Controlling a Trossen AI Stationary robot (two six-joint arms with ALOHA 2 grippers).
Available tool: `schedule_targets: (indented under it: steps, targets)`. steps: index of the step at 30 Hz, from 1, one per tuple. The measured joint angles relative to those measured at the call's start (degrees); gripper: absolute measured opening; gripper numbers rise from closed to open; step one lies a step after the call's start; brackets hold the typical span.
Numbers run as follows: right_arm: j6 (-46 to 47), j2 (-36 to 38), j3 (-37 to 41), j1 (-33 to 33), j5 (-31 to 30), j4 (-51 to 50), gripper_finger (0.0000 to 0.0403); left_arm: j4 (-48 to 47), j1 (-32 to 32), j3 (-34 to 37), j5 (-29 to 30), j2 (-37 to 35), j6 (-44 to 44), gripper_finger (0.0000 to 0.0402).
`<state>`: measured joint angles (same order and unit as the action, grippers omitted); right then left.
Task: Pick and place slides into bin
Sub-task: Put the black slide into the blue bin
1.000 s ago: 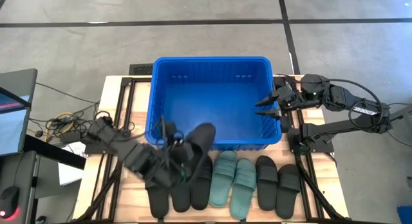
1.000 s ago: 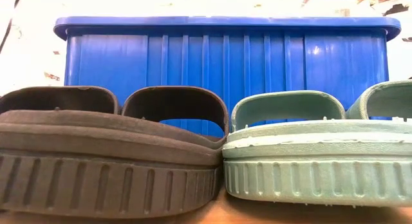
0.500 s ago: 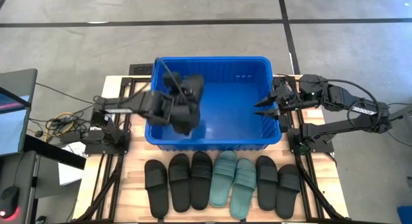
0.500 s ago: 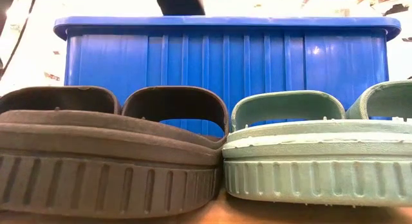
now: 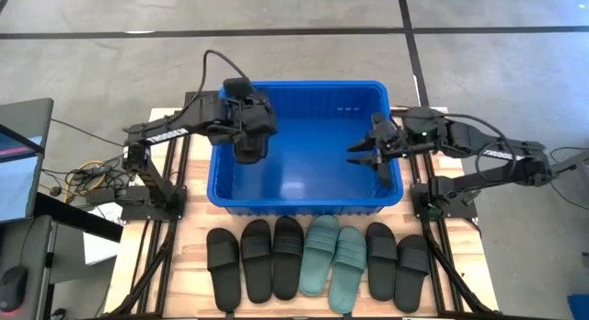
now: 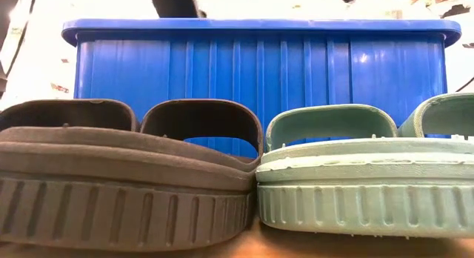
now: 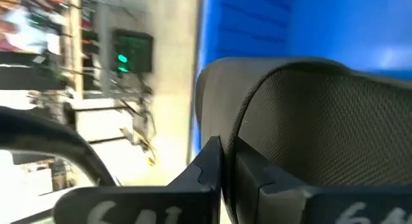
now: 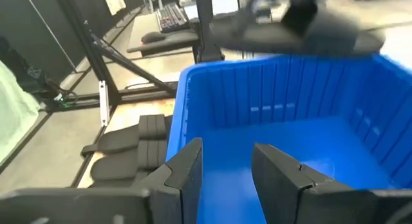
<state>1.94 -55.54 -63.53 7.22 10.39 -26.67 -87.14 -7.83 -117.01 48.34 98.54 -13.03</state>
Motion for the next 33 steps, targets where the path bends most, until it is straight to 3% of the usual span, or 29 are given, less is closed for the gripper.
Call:
schedule_targets:
  steps: [10,15,28,33]
  targets:
    - [-1.9,-1.4,0.0,0.0,0.0,9.2,0.0120,31.2,-6.1,27.5,-5.4,-11.2,-14.7,0.0000]
    - [-1.6,-0.6,0.0,0.0,0.0,11.0,0.0120,39.3,-9.6,37.5,-7.8,-14.5,-17.4,0.0000]
    - [0.8,-0.4,0.0,1.0,0.0,10.9,0.0120,59.0,-16.2,53.5,-14.0,-14.2,-22.0,0.0000]
    - [1.5,-0.4,0.0,1.2,0.0,10.9,0.0120,62.5,-19.7,57.1,-14.9,-14.1,-22.4,0.0000]
